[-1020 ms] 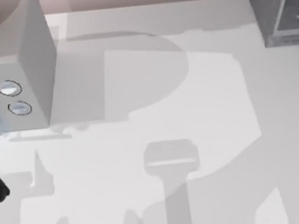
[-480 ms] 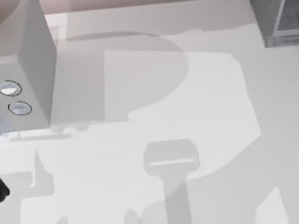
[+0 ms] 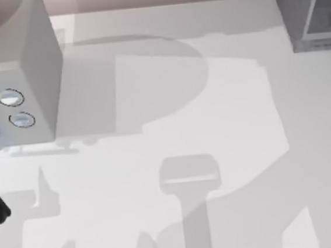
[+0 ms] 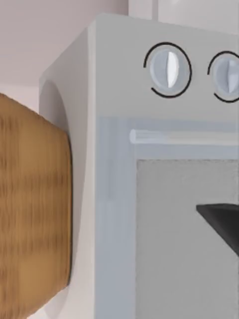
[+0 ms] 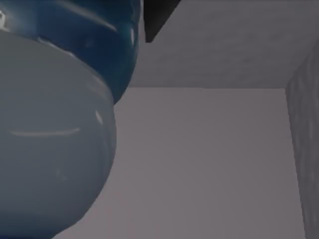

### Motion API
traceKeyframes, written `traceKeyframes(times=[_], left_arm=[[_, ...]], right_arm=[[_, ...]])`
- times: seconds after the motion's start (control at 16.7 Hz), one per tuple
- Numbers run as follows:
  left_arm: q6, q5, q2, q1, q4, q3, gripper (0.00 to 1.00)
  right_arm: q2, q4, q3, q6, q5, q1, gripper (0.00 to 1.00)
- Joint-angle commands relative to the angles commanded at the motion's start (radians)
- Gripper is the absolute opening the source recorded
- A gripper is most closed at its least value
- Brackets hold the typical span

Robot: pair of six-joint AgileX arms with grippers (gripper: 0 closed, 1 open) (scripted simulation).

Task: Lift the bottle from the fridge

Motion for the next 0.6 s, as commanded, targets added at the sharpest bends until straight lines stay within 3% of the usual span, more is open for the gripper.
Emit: traceKeyframes(times=[0.6], left_arm=[[0.0, 0.0, 0.0, 0.0, 0.0, 0.0, 1.0]], right_arm=[[-0.128, -0.152, 0.025, 0.003, -0.002, -0.003, 0.0]])
